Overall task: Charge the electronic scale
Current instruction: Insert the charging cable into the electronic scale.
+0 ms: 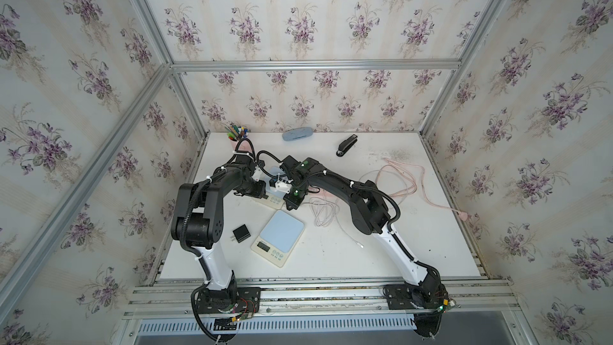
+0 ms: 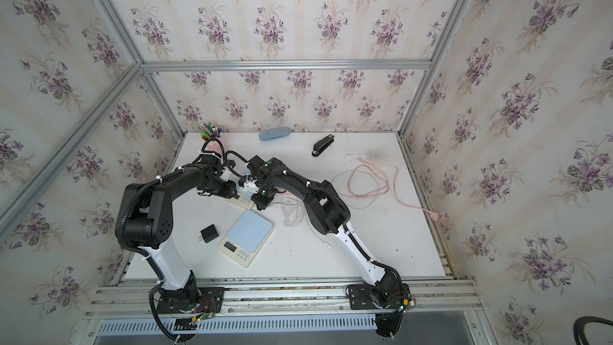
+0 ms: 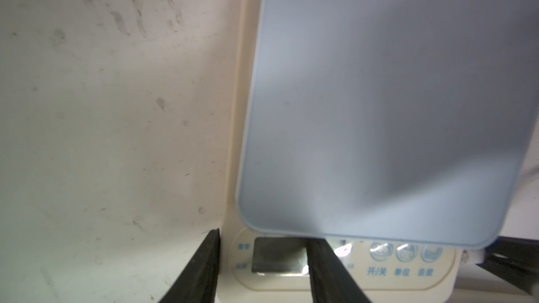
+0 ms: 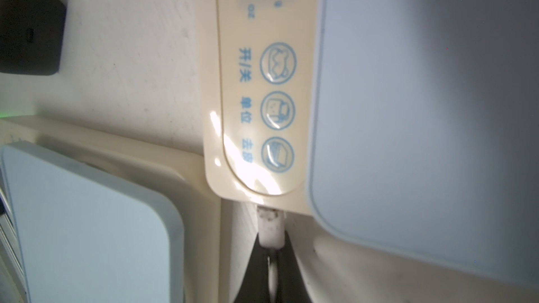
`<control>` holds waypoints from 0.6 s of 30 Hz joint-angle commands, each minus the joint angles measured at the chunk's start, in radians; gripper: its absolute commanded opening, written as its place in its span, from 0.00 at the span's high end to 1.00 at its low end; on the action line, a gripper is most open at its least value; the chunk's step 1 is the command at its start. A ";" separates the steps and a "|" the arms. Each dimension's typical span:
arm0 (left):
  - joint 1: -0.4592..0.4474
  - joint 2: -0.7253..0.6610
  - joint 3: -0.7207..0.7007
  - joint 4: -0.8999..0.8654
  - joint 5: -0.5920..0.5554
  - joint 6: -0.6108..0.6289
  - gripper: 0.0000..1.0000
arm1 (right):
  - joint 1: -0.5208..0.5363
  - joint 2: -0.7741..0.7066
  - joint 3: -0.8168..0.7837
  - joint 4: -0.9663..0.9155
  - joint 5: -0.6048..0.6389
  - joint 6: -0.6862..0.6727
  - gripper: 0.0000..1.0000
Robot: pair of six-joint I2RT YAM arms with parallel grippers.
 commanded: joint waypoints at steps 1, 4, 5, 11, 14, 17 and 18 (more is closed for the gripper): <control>-0.047 0.015 -0.031 -0.201 0.406 -0.047 0.54 | 0.013 0.016 0.019 0.784 -0.056 0.033 1.00; -0.049 0.010 -0.034 -0.184 0.396 -0.065 0.54 | 0.012 0.036 0.036 0.821 -0.075 0.039 1.00; -0.049 0.006 -0.028 -0.181 0.383 -0.070 0.54 | 0.014 0.045 0.045 0.827 -0.071 0.026 1.00; 0.017 0.019 0.053 -0.140 0.277 -0.141 0.47 | 0.001 0.044 0.037 0.786 0.009 -0.052 0.76; 0.036 0.045 0.137 -0.122 0.201 -0.168 0.46 | -0.027 -0.014 -0.024 0.732 0.045 -0.035 0.66; 0.039 0.080 0.207 -0.117 0.168 -0.194 0.40 | -0.052 -0.154 -0.176 0.741 0.053 -0.032 0.60; 0.039 0.090 0.225 -0.117 0.172 -0.199 0.40 | -0.059 -0.204 -0.258 0.782 0.059 -0.033 0.59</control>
